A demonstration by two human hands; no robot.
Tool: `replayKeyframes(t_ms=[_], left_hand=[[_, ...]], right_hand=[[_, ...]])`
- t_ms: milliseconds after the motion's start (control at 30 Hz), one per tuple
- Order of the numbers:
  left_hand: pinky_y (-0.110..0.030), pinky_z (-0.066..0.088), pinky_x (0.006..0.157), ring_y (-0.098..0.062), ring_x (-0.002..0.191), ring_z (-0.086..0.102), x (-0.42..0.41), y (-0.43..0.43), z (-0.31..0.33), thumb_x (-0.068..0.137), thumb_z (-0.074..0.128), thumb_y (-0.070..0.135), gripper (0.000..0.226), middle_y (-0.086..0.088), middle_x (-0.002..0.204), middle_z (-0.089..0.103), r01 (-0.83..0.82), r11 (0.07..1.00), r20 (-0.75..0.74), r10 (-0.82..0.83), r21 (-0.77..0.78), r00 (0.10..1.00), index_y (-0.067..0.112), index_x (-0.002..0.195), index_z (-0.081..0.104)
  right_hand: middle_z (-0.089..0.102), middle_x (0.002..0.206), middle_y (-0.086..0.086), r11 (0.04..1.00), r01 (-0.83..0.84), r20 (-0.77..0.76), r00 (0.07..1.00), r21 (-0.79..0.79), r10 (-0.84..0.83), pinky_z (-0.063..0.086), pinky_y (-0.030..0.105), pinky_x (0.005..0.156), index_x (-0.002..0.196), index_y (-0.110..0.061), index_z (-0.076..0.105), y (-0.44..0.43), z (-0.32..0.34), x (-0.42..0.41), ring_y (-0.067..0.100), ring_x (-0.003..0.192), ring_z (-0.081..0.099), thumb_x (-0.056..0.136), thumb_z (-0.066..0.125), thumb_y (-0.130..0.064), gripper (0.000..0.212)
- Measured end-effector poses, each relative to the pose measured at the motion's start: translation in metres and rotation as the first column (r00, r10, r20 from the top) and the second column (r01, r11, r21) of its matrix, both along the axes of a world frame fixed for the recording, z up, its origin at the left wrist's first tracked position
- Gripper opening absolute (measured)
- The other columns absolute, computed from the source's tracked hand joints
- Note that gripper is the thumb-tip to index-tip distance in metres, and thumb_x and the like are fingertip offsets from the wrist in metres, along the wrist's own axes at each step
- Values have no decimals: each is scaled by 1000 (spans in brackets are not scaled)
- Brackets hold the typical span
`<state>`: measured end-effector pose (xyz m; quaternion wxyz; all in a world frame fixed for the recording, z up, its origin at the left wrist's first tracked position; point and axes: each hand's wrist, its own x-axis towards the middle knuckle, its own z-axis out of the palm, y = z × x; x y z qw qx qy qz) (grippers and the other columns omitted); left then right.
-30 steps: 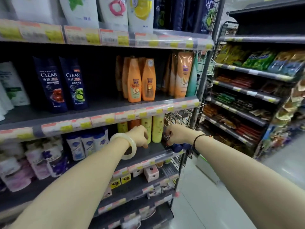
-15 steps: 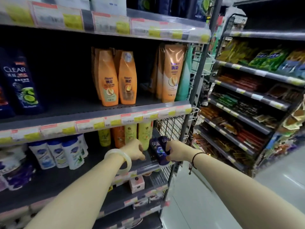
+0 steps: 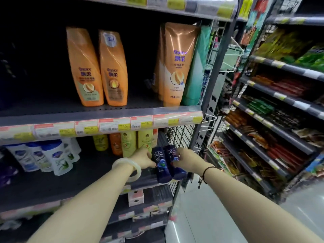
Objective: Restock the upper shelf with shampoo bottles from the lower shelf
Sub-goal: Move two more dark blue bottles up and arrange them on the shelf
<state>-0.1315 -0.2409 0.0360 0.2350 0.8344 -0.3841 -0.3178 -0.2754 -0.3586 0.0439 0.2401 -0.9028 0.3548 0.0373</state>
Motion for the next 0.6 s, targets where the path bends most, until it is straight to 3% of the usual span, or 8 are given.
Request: replayKeyframes(t_ms=[133,233,300,367,467,600], left_hand=[[-26,46,65,-18,80,54,-9,-14,-18,80,70,18,35,1,82,56,-55,998,-98,52,-34,994,6,112,61],[-36,52,85,-26,98,59,-13,-21,-35,79,72,24,51,-7,107,60,-116,993,-139,111,-29,984,7,123,53],[-35,51,87,-27,98,59,-15,-25,-41,80,72,24,54,-8,106,59,-146,989,-169,138,-35,976,7,126,51],[-34,49,89,-28,104,59,-16,-29,-47,80,72,21,58,-9,111,58,-194,980,-216,179,-51,960,8,131,47],[-36,47,97,-29,119,54,-15,-34,-54,77,75,21,72,-11,135,52,-245,967,-250,219,-75,943,10,139,39],[-45,52,93,-31,112,59,-11,-38,-66,73,78,19,71,-11,128,58,-327,940,-387,267,-97,882,13,135,43]], right_hand=[[61,120,13,997,53,13,999,-47,-52,45,35,77,122,-10,50,-6,-21,-2,33,106,59,88,56,-29,40],[63,121,13,987,78,22,997,-138,-76,49,37,81,128,-13,47,-7,-27,0,35,107,61,91,51,-32,41],[64,119,14,984,81,30,997,-160,-78,49,38,79,126,-12,47,-7,-31,2,36,104,62,93,49,-31,38],[62,122,15,991,94,30,995,-98,-92,49,38,80,131,-13,44,-7,-37,3,37,106,61,94,48,-30,41],[56,131,14,991,134,47,990,22,-135,49,40,91,134,-12,43,-3,-50,3,35,114,56,94,49,-27,43],[53,134,11,979,175,139,972,106,-189,45,40,97,134,-12,42,1,-58,5,32,120,53,94,51,-24,42]])
